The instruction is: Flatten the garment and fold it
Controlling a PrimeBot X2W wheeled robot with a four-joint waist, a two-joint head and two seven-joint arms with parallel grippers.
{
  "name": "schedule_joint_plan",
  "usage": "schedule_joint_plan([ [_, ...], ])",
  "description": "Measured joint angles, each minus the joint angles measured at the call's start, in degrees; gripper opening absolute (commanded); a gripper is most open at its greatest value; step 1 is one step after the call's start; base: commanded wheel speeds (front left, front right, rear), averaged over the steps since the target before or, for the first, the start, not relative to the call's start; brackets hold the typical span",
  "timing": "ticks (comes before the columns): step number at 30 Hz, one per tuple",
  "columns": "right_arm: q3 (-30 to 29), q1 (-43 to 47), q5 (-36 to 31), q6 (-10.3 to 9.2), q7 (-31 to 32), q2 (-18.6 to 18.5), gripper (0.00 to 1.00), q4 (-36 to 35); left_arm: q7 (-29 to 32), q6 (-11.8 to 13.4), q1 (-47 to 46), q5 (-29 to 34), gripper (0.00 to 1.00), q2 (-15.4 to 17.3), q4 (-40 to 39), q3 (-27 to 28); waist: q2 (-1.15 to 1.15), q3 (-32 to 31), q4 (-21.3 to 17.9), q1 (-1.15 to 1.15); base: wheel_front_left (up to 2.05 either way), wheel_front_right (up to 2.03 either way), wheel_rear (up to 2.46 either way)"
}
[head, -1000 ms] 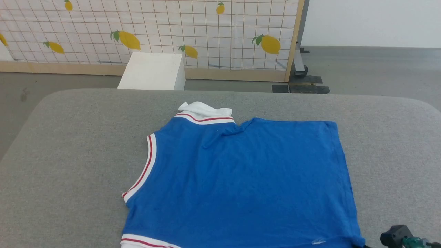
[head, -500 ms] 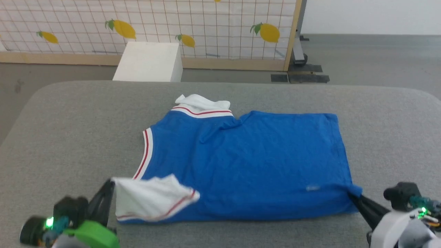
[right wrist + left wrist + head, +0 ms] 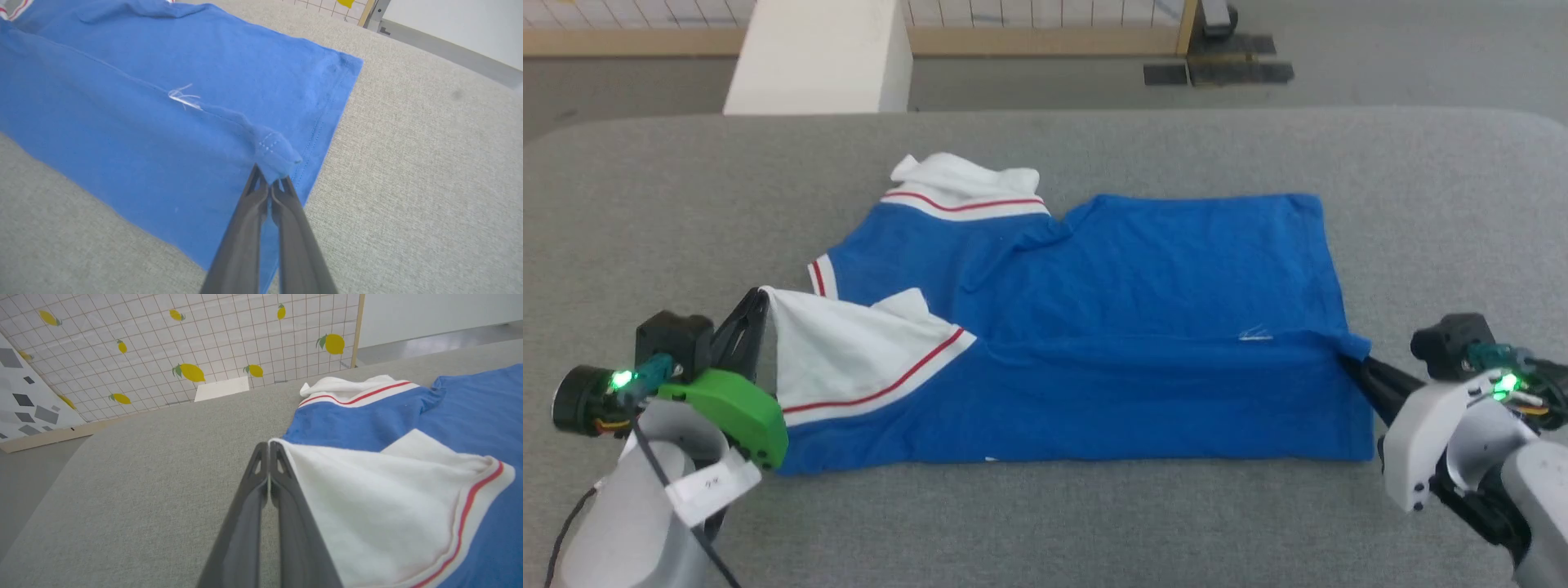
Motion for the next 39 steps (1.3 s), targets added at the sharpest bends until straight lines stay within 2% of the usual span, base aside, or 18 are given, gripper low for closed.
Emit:
schedule_joint_plan([
  [8,5.2,-7.2,-0.3,0.0,-0.1,-0.8,0.0,9.5,-2.4,-1.4,-8.2,0.1,0.0,-2.2,15.0,-4.8,0.0,6.1,-0.8,0.0,0.0,0.0,0.0],
  [17,9.6,-10.4,1.3,-0.01,-3.0,-0.6,0.02,13.0,-5.1,-1.8,-11.7,-0.6,0.0,-2.9,24.9,-8.0,0.0,7.1,-1.1,0.0,0.0,0.0,0.0],
  [18,9.9,-10.5,1.5,-0.01,-3.4,-0.5,0.4,13.2,-5.3,-1.8,-11.8,-0.7,0.22,-3.0,25.4,-8.1,0.0,6.7,-1.0,0.0,0.0,0.0,0.0],
  [19,10.1,-10.5,1.6,-0.01,-3.7,-0.5,0.52,13.3,-5.3,-1.8,-11.9,-0.7,0.99,-2.9,25.7,-8.3,0.0,6.3,-1.0,0.0,0.0,0.0,0.0],
  [20,10.4,-10.5,1.8,-0.01,-3.9,-0.6,0.98,13.4,-5.3,-1.8,-11.9,-0.6,1.0,-2.8,25.9,-8.5,0.0,5.8,-0.9,0.0,0.0,0.0,0.0],
  [28,7.9,-10.0,1.6,0.0,-7.8,-1.0,1.0,12.6,-5.4,-1.8,-12.3,-1.2,1.0,0.8,22.2,-9.5,0.0,0.4,0.0,0.0,0.0,0.0,0.0],
  [31,6.8,-8.8,1.4,0.0,-7.9,-1.2,1.0,11.3,-2.6,-1.8,-13.4,-2.6,1.0,2.4,19.3,-12.1,0.0,-1.5,0.5,0.0,0.0,0.0,0.0],
  [33,6.3,-7.8,1.0,0.0,-7.8,-1.3,1.0,10.4,1.7,-1.8,-14.6,-4.9,1.0,3.8,17.0,-14.3,0.0,-2.6,0.9,-0.01,0.0,0.0,0.0],
  [39,4.6,-5.6,0.3,0.0,-6.2,-1.4,1.0,8.0,21.3,-1.8,-18.7,-16.2,1.0,9.2,7.5,-22.9,0.0,-4.5,2.2,-0.01,0.0,0.0,0.0],
])
